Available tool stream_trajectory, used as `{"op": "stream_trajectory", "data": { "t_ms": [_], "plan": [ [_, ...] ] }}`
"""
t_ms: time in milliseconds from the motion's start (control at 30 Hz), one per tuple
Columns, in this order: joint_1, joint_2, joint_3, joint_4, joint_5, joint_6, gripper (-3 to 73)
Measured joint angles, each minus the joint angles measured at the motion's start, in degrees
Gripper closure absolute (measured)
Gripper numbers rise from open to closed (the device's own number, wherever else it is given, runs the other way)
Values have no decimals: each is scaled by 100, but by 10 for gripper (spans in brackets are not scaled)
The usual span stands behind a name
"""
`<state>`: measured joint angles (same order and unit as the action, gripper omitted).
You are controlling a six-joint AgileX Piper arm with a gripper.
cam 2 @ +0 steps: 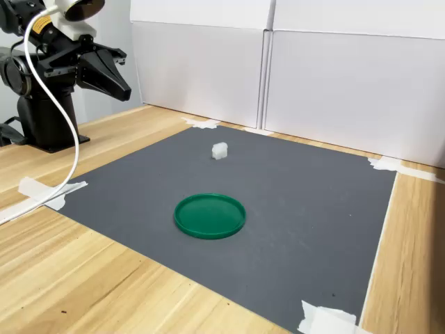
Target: Grasp a white terminal and put it in the green lid.
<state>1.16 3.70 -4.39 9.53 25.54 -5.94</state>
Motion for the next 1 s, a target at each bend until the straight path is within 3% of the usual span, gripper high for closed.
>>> {"op": "stream_trajectory", "data": {
  "t_ms": [733,1000],
  "plan": [
    [0,0,-18,0,11,0,710],
    [0,167,-594,71,388,0,710]
  ]
}}
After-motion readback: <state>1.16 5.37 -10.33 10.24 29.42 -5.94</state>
